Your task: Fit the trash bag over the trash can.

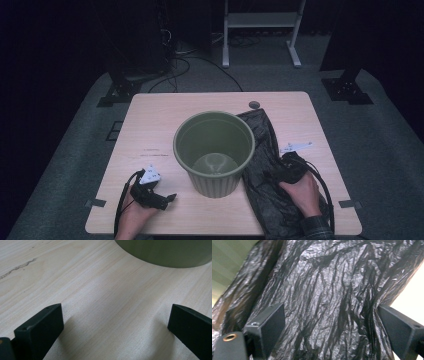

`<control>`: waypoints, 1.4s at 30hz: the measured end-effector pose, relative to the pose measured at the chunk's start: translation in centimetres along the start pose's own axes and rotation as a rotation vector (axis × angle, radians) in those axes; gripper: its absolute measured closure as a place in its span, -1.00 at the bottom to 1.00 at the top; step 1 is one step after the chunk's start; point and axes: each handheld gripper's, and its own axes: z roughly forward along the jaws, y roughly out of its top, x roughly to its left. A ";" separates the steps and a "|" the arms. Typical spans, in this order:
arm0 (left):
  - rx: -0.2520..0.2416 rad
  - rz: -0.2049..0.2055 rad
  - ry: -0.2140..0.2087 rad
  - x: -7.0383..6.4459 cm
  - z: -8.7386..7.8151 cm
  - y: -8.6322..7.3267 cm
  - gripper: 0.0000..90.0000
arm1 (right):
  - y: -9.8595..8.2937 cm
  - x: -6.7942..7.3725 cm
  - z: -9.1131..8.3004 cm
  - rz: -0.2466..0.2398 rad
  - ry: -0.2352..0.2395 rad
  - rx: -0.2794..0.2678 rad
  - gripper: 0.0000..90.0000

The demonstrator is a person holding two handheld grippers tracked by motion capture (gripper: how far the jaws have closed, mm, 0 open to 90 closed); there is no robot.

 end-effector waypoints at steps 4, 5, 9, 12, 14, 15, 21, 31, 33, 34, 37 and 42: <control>0.001 0.000 0.000 0.0 0.0 0.0 -1.00 | 0.5 0.9 0.7 -0.016 0.020 -0.004 -0.78; 0.000 0.000 0.000 0.0 0.0 0.0 -1.00 | 0.6 1.1 0.8 -0.018 0.024 -0.004 -0.78; 0.000 0.000 0.000 0.0 0.0 0.0 -1.00 | 1.1 2.0 1.4 -0.033 0.042 -0.009 -0.78; 0.000 0.001 0.000 0.0 0.0 0.0 -1.00 | 1.6 2.8 1.9 -0.051 0.049 0.007 -0.78; 0.000 0.001 -0.001 0.0 0.0 0.0 -1.00 | 2.0 3.5 2.4 -0.074 0.043 0.017 -0.80; 0.000 0.001 -0.001 0.0 0.0 0.0 -1.00 | 2.2 3.8 2.6 -0.082 0.041 0.023 -0.80; 0.000 0.003 -0.003 0.0 0.0 0.0 -1.00 | 2.7 5.6 3.8 -0.158 -0.001 0.063 -0.80; 0.000 0.002 -0.003 0.0 0.0 0.0 -1.00 | 1.9 6.4 3.0 -0.201 -0.038 0.030 -0.16; 0.000 0.003 -0.003 0.0 0.0 0.0 -1.00 | 1.8 6.3 2.7 -0.208 -0.028 0.033 0.07; 0.000 0.002 -0.003 0.0 0.0 0.0 -1.00 | 1.8 6.3 2.7 -0.208 -0.027 0.034 0.15; 0.000 0.002 -0.003 0.0 0.0 0.0 -1.00 | 1.7 6.2 2.4 -0.219 -0.010 0.033 0.53; 0.000 0.002 -0.003 0.0 0.0 0.0 -1.00 | 1.4 5.8 2.1 -0.211 0.041 0.035 0.89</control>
